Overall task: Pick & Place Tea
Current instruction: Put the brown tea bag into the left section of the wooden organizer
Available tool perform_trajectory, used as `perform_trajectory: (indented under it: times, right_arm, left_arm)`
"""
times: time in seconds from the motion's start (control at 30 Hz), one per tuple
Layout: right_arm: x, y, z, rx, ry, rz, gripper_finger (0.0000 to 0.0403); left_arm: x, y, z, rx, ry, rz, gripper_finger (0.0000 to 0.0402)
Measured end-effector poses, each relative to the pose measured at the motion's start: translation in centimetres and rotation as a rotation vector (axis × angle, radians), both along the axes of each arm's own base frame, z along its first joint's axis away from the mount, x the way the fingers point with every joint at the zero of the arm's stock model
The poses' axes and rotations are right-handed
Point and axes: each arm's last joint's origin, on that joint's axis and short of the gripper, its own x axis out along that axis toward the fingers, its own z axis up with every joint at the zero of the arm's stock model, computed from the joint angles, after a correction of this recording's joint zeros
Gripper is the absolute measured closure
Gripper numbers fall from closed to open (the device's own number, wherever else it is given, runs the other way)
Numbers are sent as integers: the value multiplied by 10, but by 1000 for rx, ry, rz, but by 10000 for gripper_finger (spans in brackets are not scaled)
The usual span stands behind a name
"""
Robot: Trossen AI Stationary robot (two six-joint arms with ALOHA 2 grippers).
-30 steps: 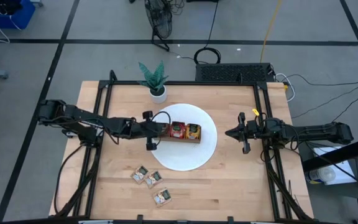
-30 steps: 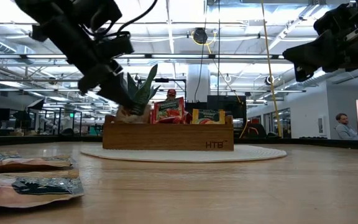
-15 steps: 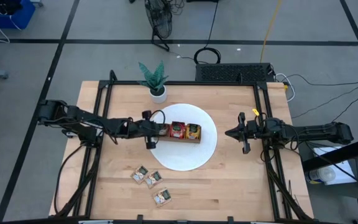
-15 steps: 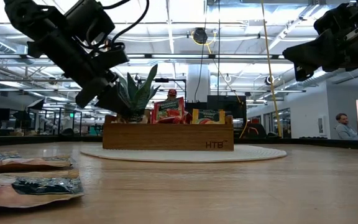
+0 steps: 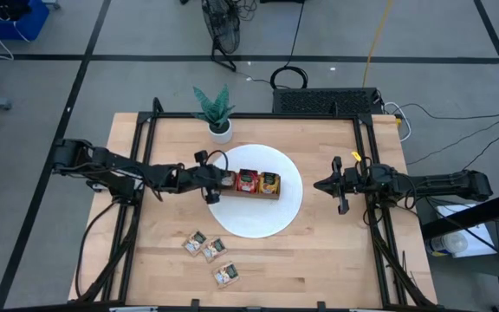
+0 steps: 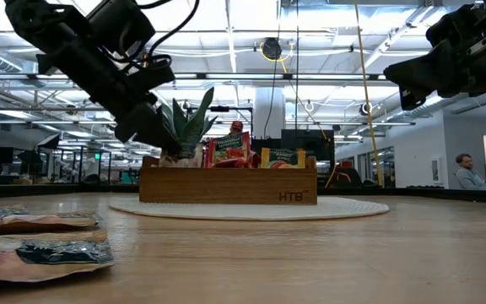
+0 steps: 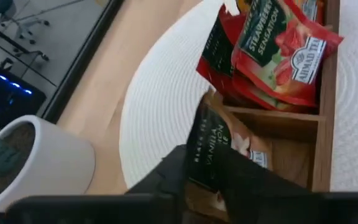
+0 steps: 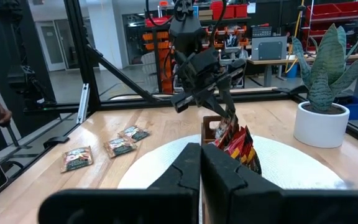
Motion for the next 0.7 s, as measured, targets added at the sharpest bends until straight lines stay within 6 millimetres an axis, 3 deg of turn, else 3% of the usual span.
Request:
perform_trajectory:
  times: [0.2,0.43,0.57,0.7]
  right_arm:
    - [0,0,0,0,0,0,399]
    - [0,0,0,0,1,0,399]
    - [0,0,0,0,2,0,399]
    - [0,0,0,0,2,0,398]
  left_arm:
    - [-4,-1,6,-9,-13,5,242]
    - [-15,-13,20,-91,-44,7,208]
    - [-32,-34,29,-407,62,0,207]
    - [-49,-74,32,-723,262,59,213]
